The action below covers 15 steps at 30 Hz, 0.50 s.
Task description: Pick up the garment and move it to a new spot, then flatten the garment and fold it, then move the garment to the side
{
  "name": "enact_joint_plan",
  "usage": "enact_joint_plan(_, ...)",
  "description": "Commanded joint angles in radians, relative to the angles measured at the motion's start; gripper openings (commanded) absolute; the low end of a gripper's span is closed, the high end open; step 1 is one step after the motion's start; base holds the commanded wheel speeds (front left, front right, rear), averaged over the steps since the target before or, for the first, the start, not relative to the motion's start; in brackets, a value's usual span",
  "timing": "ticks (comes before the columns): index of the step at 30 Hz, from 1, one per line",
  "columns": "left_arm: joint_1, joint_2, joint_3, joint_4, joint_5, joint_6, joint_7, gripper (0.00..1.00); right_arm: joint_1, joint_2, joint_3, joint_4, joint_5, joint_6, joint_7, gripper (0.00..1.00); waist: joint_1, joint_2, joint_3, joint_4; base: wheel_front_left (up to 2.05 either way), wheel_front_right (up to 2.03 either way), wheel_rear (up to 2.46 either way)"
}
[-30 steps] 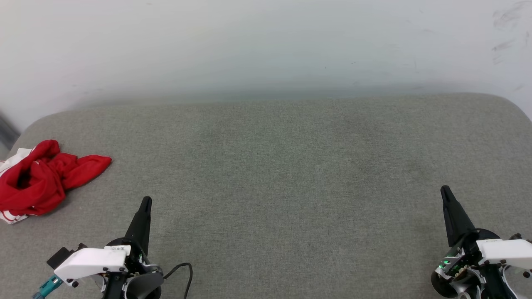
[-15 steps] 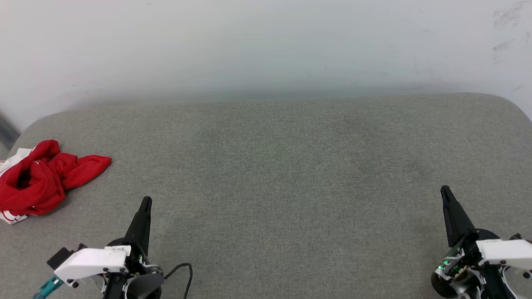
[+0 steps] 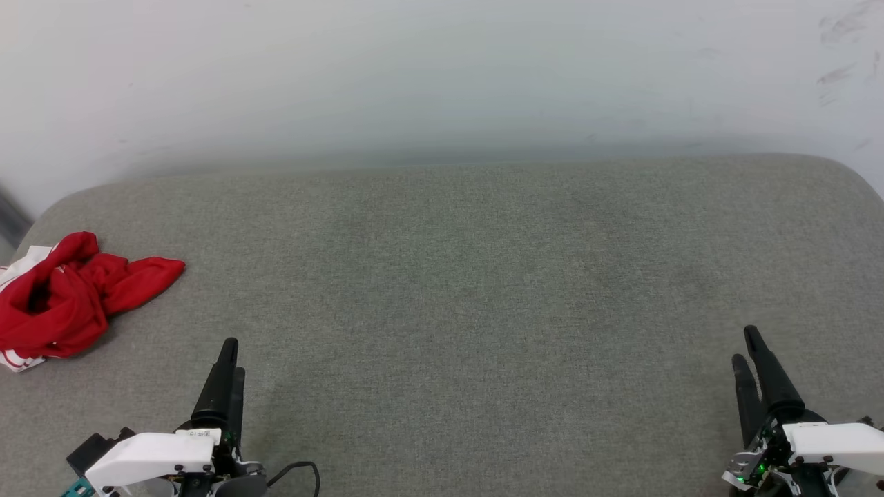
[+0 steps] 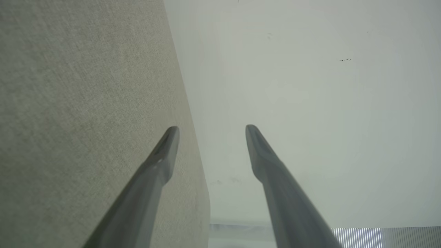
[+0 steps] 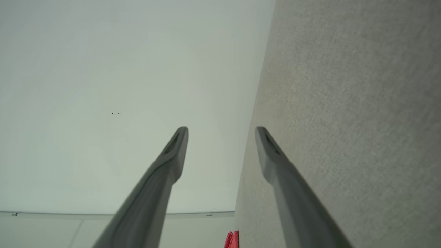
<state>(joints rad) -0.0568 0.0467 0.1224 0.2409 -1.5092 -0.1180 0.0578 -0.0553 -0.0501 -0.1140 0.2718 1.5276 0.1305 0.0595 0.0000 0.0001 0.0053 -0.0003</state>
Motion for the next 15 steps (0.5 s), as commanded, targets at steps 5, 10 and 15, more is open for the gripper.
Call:
enact_joint_plan(5, -0.006, 0.002, 0.003, -0.071, 0.112, 0.032, -0.03, 1.0, -0.006, -0.001, -0.018, -0.059, -0.132, 0.0, -0.031, 1.0, 0.0, -0.0001, 0.002, 0.0, 0.0, 0.0, 0.0)
enact_joint_plan(10, 0.0, 0.002, -0.007, -0.105, 0.193, 0.059, -0.047, 1.0, 0.0, -0.001, -0.014, -0.089, -0.209, 0.0, -0.049, 1.0, 0.0, -0.0001, 0.004, 0.001, 0.0, 0.0, 0.0)
enact_joint_plan(15, 0.012, 0.003, -0.023, -0.138, 0.304, 0.092, -0.068, 1.0, 0.009, -0.001, -0.002, -0.13, -0.313, 0.0, -0.07, 1.0, 0.0, -0.0001, 0.005, 0.001, 0.0, 0.0, 0.0)
